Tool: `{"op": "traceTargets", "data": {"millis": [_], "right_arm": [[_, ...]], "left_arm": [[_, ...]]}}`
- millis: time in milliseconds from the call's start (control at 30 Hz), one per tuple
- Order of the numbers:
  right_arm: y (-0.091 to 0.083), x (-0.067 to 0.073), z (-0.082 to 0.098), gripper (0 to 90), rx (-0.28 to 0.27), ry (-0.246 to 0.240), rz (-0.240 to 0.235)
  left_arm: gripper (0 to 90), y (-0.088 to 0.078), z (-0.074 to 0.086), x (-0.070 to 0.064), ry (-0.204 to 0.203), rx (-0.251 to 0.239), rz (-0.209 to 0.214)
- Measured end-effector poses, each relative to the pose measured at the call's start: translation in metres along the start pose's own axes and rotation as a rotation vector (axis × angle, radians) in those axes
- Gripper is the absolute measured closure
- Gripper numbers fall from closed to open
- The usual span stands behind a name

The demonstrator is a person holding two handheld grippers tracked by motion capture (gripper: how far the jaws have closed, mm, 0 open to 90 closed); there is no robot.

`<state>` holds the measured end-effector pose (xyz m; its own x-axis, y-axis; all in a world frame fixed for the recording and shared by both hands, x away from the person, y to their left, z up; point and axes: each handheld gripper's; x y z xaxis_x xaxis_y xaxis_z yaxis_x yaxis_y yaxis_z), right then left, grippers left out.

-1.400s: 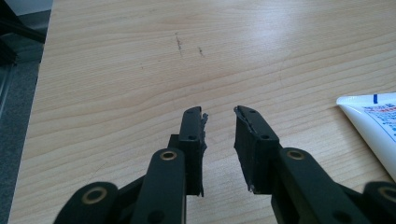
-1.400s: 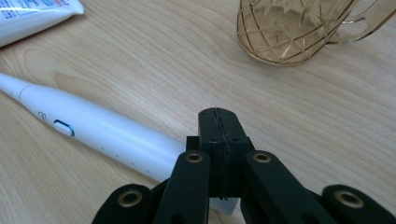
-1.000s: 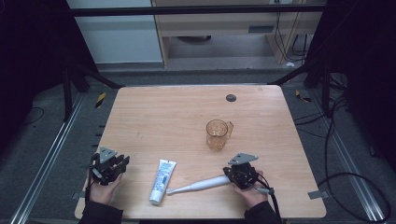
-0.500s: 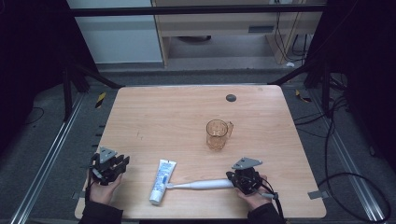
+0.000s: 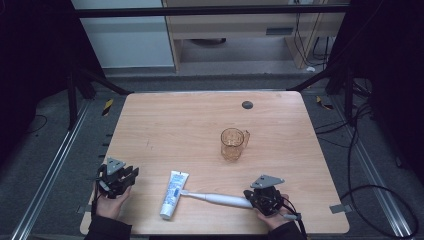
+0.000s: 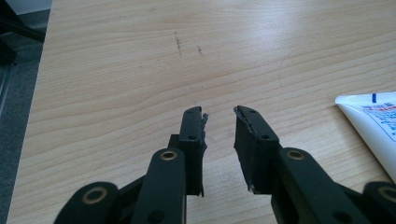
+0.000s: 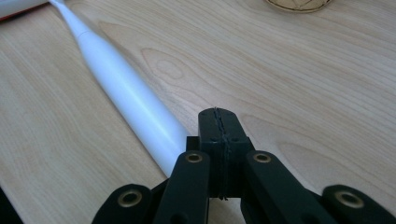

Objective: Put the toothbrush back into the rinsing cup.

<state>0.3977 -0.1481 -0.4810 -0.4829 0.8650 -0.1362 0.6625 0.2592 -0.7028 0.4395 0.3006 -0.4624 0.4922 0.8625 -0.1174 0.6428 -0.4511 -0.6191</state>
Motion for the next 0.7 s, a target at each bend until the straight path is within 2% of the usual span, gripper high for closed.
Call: {"op": "traceTargets", "data": {"millis": [267, 700], "right_arm": [[-0.0082, 0.0025, 0.0069, 90.0, 0.003, -0.002, -0.014], [-0.0078, 0.0058, 0.0089, 89.9, 0.017, -0.014, -0.021]], "left_arm": [[71.5, 0.0001, 0.0, -0.0002, 0.0, 0.001, 0.001], [71.4, 0.0005, 0.0001, -0.0001, 0.001, 0.002, 0.002]]}}
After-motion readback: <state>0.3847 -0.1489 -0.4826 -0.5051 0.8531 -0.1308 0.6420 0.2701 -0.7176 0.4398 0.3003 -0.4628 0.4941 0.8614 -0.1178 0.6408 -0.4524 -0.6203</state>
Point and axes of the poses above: each handheld gripper's, and its own axes: y roughly forward along the jaws, z roughly out of its underside, x roughly to its left, and after that the axes turned 15 degrees about z, right-handed
